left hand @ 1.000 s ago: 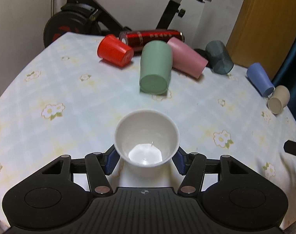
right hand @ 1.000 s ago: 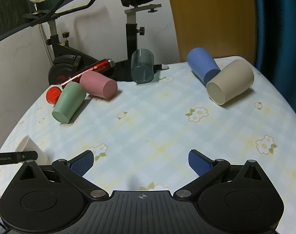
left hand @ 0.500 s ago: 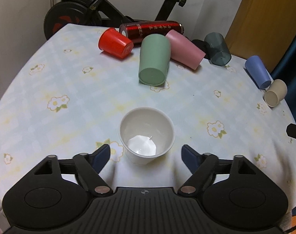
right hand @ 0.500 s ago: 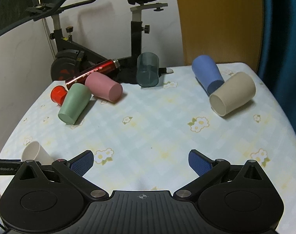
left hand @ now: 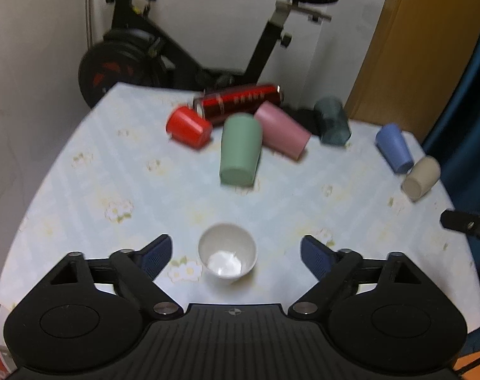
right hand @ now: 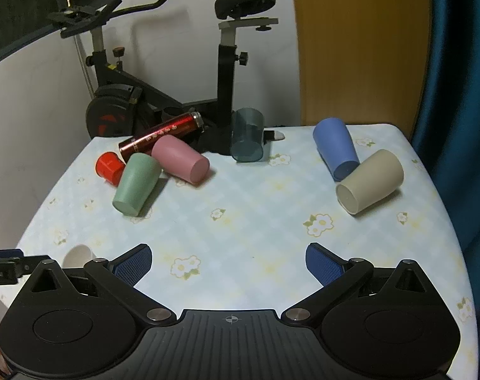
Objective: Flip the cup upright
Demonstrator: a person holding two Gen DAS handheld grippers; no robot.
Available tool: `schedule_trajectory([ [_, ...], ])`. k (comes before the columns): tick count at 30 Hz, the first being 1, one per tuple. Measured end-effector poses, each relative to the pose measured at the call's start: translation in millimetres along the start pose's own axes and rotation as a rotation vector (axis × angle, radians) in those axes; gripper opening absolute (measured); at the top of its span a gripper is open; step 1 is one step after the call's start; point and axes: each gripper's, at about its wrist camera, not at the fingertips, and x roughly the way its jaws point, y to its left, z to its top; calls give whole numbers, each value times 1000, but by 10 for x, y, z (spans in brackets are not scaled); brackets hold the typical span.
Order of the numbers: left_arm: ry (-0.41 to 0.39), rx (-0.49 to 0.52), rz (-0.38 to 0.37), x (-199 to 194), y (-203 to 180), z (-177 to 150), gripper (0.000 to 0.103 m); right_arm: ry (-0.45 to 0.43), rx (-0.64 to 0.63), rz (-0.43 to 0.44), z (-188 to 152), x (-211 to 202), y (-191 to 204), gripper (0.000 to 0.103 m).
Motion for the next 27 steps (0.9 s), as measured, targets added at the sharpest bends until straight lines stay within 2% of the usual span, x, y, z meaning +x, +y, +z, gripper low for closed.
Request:
schedule_trajectory([
  [1,-19,3,-1,-61,-14,25,103,-3,-2,-2,17,-29,12,103],
  [13,-228,55,35,-621,-207,323,103,-96,1,19,227,-423,87,103],
  [19,-372,91,82,-925,-362,396,103,-214,5,19,318,-703,141,103],
  [24,-452,103,87,-1086,-461,415,103,-301,3,28,351,-900,172,103],
  [27,-477,105,90,-1125,-488,422,103,-320,-1,29,368,-953,181,103],
])
